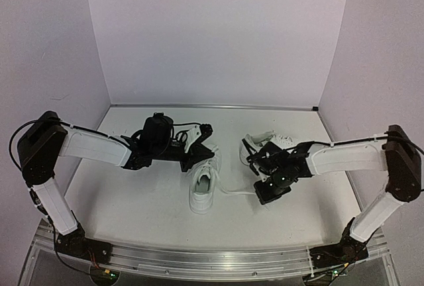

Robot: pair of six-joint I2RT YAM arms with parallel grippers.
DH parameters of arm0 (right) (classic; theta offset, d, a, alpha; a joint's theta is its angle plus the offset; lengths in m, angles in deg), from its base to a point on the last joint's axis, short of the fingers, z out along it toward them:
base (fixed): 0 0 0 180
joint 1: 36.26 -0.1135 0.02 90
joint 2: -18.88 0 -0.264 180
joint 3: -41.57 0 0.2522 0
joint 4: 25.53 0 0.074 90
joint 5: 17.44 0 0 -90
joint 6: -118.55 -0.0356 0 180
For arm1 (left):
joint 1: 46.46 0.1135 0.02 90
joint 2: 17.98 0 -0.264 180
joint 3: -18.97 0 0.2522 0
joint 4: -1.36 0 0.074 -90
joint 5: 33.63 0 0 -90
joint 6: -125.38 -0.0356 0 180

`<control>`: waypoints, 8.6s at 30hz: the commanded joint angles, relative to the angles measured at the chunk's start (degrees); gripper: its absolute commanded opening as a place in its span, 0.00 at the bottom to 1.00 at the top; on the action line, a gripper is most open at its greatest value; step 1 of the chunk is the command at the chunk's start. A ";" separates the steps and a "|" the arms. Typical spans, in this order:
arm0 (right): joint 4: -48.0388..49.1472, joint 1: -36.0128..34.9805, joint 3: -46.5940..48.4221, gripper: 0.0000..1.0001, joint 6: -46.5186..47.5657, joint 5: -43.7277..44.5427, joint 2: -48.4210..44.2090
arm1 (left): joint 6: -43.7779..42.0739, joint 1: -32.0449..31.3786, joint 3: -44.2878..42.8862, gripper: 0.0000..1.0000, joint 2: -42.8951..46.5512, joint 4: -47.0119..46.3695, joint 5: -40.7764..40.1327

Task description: Tie the shoes

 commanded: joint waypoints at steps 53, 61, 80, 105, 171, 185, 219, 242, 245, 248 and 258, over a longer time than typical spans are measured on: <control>30.12 7.29 15.14 0.57 -15.01 -31.53 2.00 | -5.22 -0.26 2.52 0.00 1.27 -6.40 1.08; 33.02 5.92 16.26 0.54 -16.05 -31.70 5.29 | -5.18 -0.26 2.27 0.00 1.12 -6.08 0.91; 33.23 4.62 17.34 0.03 -16.73 -31.04 7.95 | -5.11 -0.26 1.87 0.00 1.01 -5.91 0.74; 32.57 4.68 17.04 0.00 -15.73 -29.21 6.34 | 16.85 3.23 8.38 0.42 16.49 27.07 -19.98; 32.49 4.63 18.39 0.00 -15.14 -26.59 9.46 | 37.59 0.09 4.67 0.00 47.16 49.97 -18.67; 32.32 4.64 19.28 0.00 -15.27 -25.82 8.99 | 35.95 -1.36 5.30 0.00 45.04 58.51 -15.45; 27.69 4.87 21.85 0.00 -5.92 -32.22 7.49 | -3.72 -24.30 -27.36 0.00 -9.67 41.25 -2.98; 26.02 4.93 23.52 0.00 -4.02 -35.11 9.60 | -0.89 -21.48 -18.92 0.52 0.08 35.71 -8.76; 26.02 4.94 23.92 0.00 -4.28 -35.55 10.08 | 4.31 -18.21 -11.39 0.56 6.78 30.39 -7.78; 26.12 4.65 24.66 0.00 -4.55 -35.88 10.90 | 10.77 -13.95 -4.14 0.60 14.83 23.52 -7.49; 26.21 2.25 29.24 0.09 -5.47 -37.23 16.00 | 25.54 -8.54 8.54 0.65 28.99 16.47 -26.84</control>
